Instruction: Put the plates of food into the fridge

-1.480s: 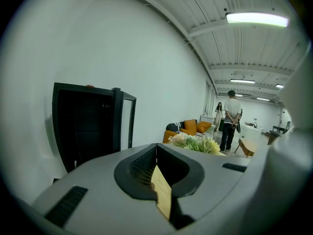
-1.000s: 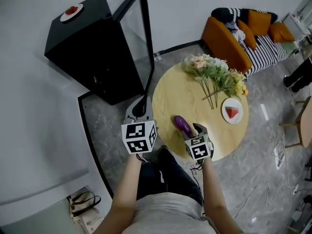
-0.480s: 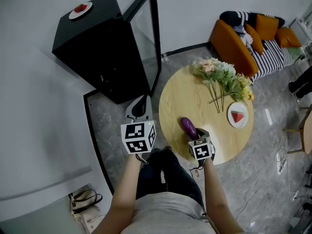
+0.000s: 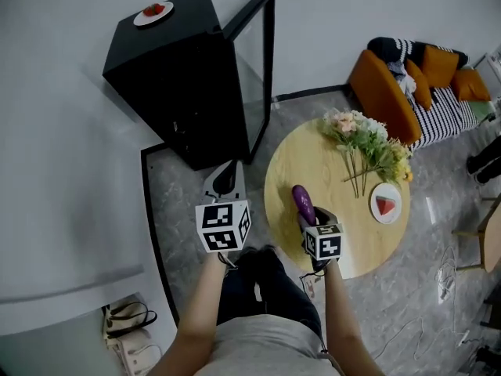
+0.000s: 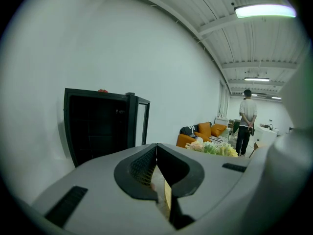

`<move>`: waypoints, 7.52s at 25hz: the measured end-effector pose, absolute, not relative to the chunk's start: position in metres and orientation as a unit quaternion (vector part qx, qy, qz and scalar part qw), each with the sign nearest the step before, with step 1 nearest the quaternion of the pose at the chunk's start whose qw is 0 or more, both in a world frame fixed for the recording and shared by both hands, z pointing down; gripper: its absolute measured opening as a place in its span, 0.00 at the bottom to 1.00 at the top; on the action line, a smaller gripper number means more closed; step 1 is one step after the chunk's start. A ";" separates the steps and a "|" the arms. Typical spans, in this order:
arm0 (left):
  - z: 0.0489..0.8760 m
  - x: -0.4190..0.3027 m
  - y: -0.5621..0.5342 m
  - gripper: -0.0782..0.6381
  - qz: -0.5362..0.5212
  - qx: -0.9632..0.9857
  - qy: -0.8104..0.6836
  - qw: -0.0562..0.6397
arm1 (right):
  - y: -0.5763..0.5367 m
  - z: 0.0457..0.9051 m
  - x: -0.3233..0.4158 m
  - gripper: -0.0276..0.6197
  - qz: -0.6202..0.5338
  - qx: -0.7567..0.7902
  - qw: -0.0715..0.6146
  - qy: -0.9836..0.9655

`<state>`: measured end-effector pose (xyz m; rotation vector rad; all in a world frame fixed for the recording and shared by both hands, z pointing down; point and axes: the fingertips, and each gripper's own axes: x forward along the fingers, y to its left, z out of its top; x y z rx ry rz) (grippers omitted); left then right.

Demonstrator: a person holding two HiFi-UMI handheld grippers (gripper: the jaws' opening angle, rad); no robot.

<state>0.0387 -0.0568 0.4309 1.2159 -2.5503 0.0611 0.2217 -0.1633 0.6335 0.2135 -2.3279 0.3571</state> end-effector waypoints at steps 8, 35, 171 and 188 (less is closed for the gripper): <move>0.429 0.022 -0.016 0.12 0.011 0.370 -0.916 0.155 | -0.139 0.580 0.143 0.36 0.100 0.024 0.341 -0.934; 0.400 -0.174 0.158 0.12 -0.029 0.247 -0.962 0.114 | 0.005 0.508 -0.137 0.36 0.068 -0.078 0.305 -0.947; 0.353 -0.265 0.199 0.12 -0.024 0.297 -0.954 0.041 | 0.061 0.408 -0.212 0.06 0.075 0.042 0.034 -0.996; 0.397 -0.100 -0.028 0.12 0.014 0.536 -0.838 0.102 | -0.102 0.442 0.017 0.06 0.134 0.290 0.041 -0.947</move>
